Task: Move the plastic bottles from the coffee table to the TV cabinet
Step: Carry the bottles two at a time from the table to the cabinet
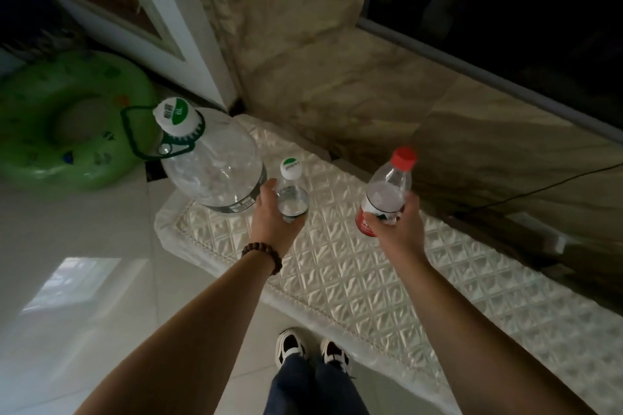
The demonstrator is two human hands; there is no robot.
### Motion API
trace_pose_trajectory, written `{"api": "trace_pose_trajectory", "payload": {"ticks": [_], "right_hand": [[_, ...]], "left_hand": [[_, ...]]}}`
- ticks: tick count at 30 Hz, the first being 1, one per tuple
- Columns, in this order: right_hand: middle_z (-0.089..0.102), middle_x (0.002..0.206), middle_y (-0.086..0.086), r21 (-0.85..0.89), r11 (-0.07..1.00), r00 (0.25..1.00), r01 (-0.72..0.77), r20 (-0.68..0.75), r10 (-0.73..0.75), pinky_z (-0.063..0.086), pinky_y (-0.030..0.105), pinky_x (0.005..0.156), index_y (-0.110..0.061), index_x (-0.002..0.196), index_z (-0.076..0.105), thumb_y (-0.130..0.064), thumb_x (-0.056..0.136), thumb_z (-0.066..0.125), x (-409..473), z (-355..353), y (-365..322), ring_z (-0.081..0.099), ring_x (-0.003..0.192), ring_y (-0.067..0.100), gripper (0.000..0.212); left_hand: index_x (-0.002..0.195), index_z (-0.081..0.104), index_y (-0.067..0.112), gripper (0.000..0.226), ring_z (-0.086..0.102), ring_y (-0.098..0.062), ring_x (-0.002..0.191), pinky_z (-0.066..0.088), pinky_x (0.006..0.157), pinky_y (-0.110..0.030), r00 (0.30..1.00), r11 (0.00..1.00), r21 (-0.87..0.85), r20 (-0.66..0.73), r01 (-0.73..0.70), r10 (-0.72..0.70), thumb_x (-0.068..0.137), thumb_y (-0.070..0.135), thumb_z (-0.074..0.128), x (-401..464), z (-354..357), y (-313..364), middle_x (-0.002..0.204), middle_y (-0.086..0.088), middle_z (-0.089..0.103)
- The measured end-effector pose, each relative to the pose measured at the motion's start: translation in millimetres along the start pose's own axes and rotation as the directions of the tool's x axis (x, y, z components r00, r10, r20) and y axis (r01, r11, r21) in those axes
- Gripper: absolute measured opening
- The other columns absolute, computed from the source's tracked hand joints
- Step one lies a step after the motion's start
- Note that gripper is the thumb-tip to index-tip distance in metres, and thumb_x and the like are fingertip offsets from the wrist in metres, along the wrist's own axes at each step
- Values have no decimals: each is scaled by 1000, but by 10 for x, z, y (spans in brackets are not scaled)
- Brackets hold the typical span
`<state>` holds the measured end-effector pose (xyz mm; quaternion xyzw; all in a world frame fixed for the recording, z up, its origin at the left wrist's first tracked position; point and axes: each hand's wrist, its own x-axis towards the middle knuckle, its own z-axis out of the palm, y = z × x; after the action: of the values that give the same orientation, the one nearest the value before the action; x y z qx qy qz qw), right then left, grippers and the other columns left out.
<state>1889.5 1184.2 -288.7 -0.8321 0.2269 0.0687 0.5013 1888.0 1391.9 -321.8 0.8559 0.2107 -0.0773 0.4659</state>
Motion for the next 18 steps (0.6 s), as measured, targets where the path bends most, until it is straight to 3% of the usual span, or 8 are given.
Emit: {"api": "trace_pose_trajectory", "payload": {"ticks": [5,8,14,18], "right_hand": [[50,111,-12,-22,998,998,66,-17,-67,38,23,83,-22,135,41,-16,70,82,394,292,327,48,98,6,77],[53,111,-11,-28,994,995,103,-1,-103,42,25,84,-23,130,43,-22,68,84,547,443,489,53,100,9,75],[59,112,-7,-69,984,986,165,42,-163,44,24,86,-20,127,45,-26,68,85,645,696,708,56,100,8,72],[61,124,3,-101,983,987,156,49,-152,49,34,94,-21,132,43,-27,67,86,648,780,823,59,112,19,79]], "left_hand": [[133,33,27,77,52,-23,117,51,92,-41,997,997,17,-44,-70,71,72,32,80,388,408,-246,130,-3,51],[134,34,22,74,57,-21,110,49,81,-29,994,995,39,-60,-88,90,76,27,78,493,576,-354,128,-4,54],[130,32,27,72,58,-20,108,55,83,-38,990,991,53,-62,-121,124,75,26,78,530,679,-492,128,-2,54],[128,33,28,72,59,-20,105,56,81,-39,989,988,65,-44,-137,140,74,22,79,488,673,-548,125,-1,55]]}}
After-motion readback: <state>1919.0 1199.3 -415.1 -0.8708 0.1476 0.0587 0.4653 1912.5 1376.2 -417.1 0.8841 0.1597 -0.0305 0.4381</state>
